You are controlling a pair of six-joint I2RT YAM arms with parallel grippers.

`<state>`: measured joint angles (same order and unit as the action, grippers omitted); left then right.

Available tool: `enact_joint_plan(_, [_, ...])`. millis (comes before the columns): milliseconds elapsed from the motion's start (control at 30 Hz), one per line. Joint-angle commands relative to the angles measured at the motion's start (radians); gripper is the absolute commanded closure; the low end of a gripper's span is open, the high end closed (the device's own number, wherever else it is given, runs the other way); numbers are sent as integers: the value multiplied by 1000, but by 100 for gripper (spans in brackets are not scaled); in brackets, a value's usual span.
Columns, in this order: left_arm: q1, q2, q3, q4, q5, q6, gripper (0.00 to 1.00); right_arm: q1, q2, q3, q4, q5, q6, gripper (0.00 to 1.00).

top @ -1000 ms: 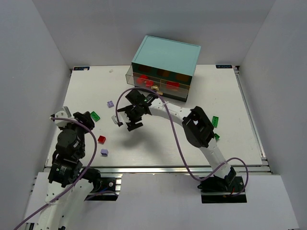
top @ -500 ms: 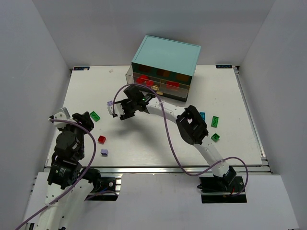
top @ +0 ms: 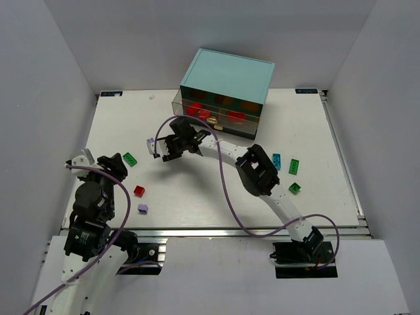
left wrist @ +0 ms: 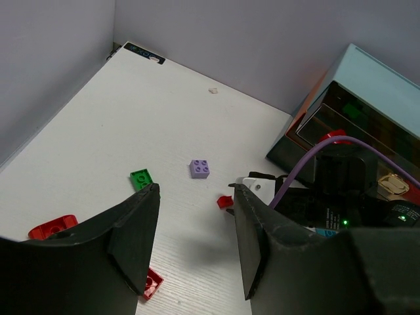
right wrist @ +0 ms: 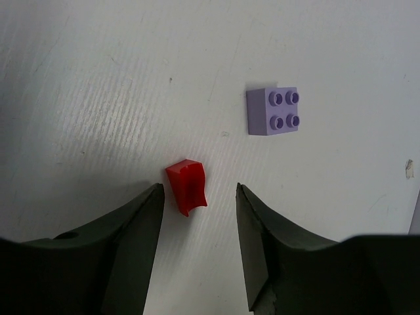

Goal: Sort the legos into containers by color

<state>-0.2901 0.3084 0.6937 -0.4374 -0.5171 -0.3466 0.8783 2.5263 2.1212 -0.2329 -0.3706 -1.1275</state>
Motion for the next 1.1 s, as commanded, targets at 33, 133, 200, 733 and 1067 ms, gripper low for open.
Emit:
enact_joint_plan(33, [3,-9,-8,11,-1,12,41,-5,17,49,32,-45,12,47])
enact_joint_plan(133, [3,-8,-8,12,-1,14,41,-7,25,54,23,-66,8,47])
enact_joint_plan(200, [3,-9,-10,12,-1,14,41,-9,29,57,14,-77,2,48])
enact_joint_plan(733, [3,-8,-8,12,-4,12,41,-18,77,89,-37,-113,-72,51])
enact_joint_plan(1067, [3,-9,-8,12,-11,12,41,-21,97,97,-82,-106,-129,62])
